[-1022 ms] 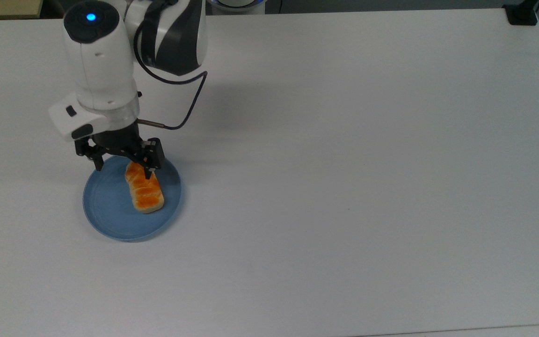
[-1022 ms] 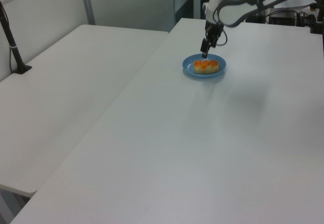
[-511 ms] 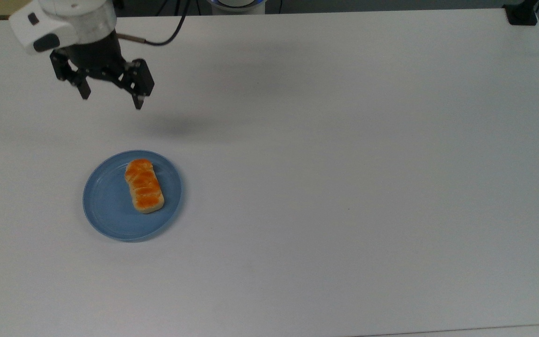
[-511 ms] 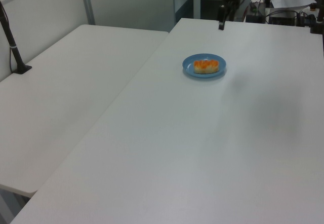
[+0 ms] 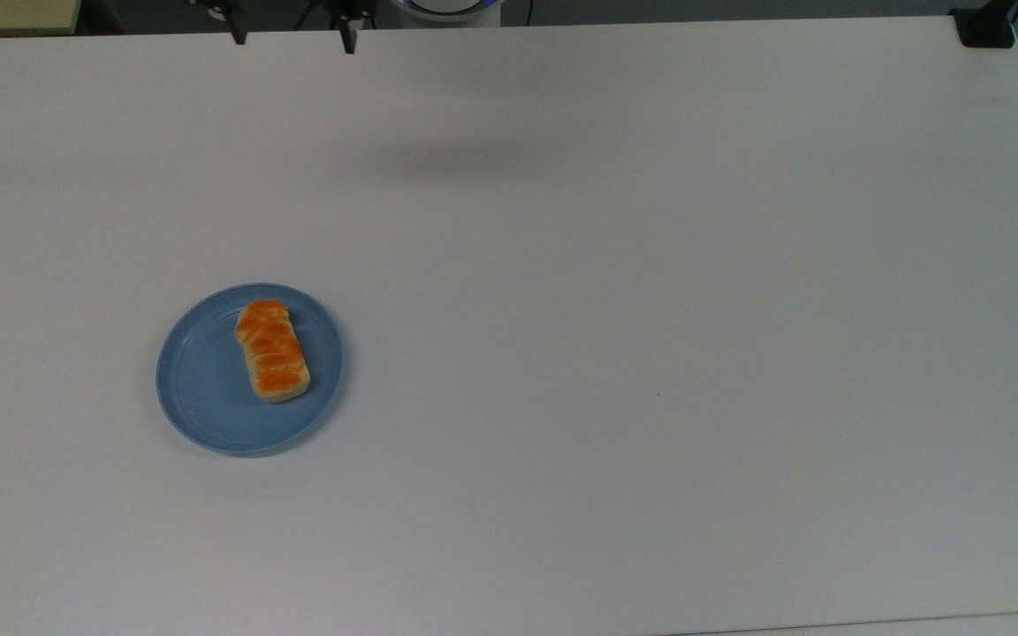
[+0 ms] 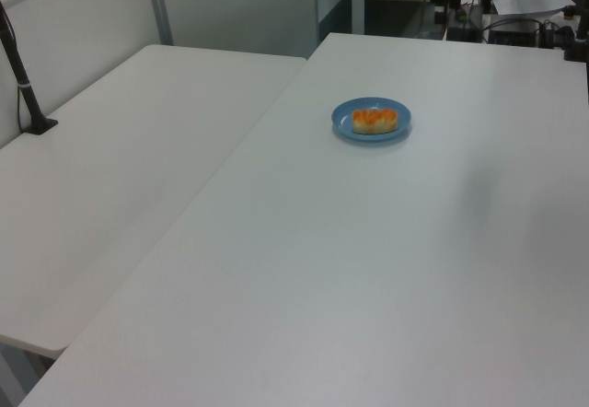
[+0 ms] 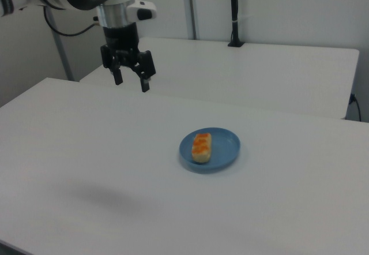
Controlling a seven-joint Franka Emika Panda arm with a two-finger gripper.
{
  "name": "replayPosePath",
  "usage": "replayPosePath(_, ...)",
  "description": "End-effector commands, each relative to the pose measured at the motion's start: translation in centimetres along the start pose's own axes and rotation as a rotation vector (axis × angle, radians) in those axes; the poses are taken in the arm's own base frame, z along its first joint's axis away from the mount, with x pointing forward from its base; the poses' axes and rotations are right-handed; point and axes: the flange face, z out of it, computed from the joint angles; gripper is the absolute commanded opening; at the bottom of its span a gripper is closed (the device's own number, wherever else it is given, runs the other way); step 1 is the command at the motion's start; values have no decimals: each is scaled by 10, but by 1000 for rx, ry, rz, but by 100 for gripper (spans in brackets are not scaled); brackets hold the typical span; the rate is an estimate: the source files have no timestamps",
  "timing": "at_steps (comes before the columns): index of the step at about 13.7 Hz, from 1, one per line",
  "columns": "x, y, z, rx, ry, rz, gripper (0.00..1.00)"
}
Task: Put the bread on a plate
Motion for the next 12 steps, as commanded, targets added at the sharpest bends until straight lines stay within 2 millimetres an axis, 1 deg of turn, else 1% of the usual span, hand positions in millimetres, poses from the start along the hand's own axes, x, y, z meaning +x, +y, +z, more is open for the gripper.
replayPosePath(1, -3, -24, -4, 81, -7, 71, 100)
replayPosePath(3, -3, -30, -14, 88, 12, 73, 100)
replayPosePath(5, -2, -30, -15, 87, 19, 91, 100)
replayPosePath(7, 2, -27, -15, 45, 46, 20, 100)
replayPosePath(9, 12, -21, -20, 50, 136, 8, 100)
replayPosePath(11, 14, -22, -21, 51, 148, 21, 100)
replayPosePath(12, 12, -18, -21, 54, 142, 27, 100)
